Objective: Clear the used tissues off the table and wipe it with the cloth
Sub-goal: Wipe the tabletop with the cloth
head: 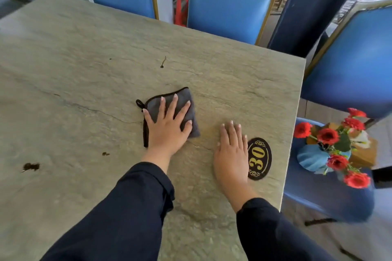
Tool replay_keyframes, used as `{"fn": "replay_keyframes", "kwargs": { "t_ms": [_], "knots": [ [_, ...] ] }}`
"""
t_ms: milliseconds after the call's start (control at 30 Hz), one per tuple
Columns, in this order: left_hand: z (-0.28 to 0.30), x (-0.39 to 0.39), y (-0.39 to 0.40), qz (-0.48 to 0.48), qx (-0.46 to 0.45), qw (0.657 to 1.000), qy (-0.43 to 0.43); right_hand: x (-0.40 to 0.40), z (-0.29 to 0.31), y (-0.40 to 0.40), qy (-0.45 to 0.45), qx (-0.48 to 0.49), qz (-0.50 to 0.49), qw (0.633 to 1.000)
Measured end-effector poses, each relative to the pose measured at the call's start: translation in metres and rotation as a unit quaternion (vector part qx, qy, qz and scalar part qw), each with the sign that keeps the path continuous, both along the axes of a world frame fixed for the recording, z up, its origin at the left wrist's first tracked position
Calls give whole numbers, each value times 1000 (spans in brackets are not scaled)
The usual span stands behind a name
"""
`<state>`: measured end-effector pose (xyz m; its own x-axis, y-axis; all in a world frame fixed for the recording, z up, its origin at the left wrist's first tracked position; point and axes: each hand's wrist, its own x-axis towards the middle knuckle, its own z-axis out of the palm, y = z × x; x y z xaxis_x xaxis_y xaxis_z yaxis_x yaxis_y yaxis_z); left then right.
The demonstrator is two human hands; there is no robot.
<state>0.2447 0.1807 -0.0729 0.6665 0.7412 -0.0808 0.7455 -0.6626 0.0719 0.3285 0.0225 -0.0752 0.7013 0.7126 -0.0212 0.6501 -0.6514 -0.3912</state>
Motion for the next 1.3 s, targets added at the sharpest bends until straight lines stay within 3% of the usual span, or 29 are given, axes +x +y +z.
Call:
{"fn": "replay_keyframes", "kwargs": {
  "t_ms": [167,267,533,700,833,933,1167,1300],
  "knots": [
    [0,-67,-73,-189,31,981,-14,-40,2,-25,-5,39,-25,999],
    [-2,-110,-55,-255,28,966,-7,-77,-1,-35,-13,36,-66,997],
    [5,-82,26,-66,-23,997,13,-104,-5,-34,-51,-1,-67,996],
    [0,-112,-34,-143,7,990,-8,-108,-3,-34,-62,8,-78,995],
    [0,-157,-104,-233,26,972,-26,-106,-2,-37,-21,40,-70,997],
    [-1,-190,-104,-292,27,956,-19,-114,2,-53,4,61,-63,996],
    [0,-177,-80,-124,16,992,19,-169,-8,-113,-6,85,-29,996],
    [2,-192,-137,-223,37,974,11,-177,-8,-129,3,91,-26,996]
  ]
}}
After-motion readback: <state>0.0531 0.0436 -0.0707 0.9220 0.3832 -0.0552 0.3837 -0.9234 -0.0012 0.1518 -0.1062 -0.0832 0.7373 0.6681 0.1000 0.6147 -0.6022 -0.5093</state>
